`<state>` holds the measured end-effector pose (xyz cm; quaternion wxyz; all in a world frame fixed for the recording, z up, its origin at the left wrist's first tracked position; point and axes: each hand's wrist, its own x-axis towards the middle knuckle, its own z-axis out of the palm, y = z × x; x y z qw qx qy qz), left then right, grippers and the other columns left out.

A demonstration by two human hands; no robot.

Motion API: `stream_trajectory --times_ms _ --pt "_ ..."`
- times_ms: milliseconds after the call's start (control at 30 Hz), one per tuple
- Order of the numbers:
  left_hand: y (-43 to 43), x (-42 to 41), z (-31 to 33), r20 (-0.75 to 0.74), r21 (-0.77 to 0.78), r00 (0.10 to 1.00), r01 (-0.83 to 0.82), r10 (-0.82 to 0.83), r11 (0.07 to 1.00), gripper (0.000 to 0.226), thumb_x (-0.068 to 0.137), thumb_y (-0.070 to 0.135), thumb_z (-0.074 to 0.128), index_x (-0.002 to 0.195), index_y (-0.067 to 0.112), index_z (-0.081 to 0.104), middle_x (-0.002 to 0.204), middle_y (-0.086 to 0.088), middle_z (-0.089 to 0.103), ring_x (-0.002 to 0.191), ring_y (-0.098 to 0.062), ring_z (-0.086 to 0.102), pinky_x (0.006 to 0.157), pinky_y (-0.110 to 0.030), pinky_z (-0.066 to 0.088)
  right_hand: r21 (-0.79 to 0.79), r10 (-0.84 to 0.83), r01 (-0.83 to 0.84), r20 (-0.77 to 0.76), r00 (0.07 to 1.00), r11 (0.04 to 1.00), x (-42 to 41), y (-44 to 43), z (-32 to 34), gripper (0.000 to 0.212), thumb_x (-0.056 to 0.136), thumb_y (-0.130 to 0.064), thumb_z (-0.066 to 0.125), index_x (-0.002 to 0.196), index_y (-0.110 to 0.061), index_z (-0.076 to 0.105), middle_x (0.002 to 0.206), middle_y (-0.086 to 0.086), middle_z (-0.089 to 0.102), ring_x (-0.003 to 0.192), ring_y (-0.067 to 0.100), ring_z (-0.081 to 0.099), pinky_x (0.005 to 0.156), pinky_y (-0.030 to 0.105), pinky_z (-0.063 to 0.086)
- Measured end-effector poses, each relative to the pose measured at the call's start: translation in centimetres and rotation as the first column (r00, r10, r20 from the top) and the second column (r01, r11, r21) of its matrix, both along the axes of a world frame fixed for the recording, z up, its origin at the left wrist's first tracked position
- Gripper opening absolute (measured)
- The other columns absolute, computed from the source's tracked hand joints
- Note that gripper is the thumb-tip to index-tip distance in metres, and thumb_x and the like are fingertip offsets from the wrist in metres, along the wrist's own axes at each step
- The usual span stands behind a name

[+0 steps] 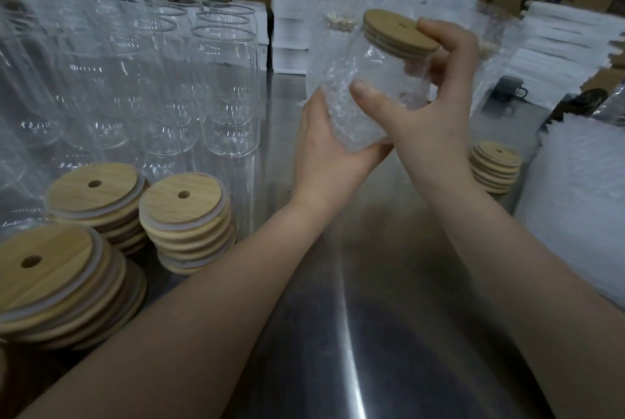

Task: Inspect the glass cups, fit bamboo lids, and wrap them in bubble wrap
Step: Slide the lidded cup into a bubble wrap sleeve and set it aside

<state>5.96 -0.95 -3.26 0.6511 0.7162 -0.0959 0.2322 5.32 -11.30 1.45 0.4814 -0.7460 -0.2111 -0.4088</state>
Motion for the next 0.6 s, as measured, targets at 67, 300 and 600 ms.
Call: stream_trajectory --times_ms 67,300,600 --pt "0.0 0.1 0.0 -0.026 -0.036 0.999 0.023 -0.024 0.999 0.083 0.061 0.042 0.085 0.13 0.018 0.046 0.128 0.003 0.058 0.121 -0.008 0.054 0.102 -0.029 0.046 -0.009 -0.019 0.019 -0.032 0.999 1.0 0.1 0.0 -0.2 0.066 0.073 -0.024 0.085 0.125 -0.009 0.047 0.123 0.004 0.049 0.111 0.026 0.052 0.097 0.035 0.045" --pt "0.3 0.2 0.6 -0.065 -0.107 0.991 0.108 -0.115 0.988 0.099 0.057 0.038 0.084 0.142 0.013 0.04 0.135 -0.003 0.058 0.128 -0.015 0.054 0.106 -0.039 0.045 -0.034 0.006 -0.01 -0.095 0.995 0.999 0.3 0.1 -0.5 0.063 0.073 -0.023 0.085 0.122 -0.016 0.046 0.127 0.007 0.051 0.117 0.026 0.05 0.101 0.033 0.044" --pt "1.2 0.9 0.5 0.004 -0.184 0.98 0.195 -0.198 0.963 0.064 0.07 0.009 0.086 0.125 0.013 0.054 0.106 0.009 0.071 0.1 -0.001 0.067 0.081 -0.016 0.051 -0.002 0.063 -0.064 -0.166 0.984 0.998 0.2 0.0 -0.3 0.043 0.083 -0.024 0.07 0.12 -0.013 0.052 0.122 0.011 0.053 0.115 0.029 0.052 0.103 0.042 0.043"
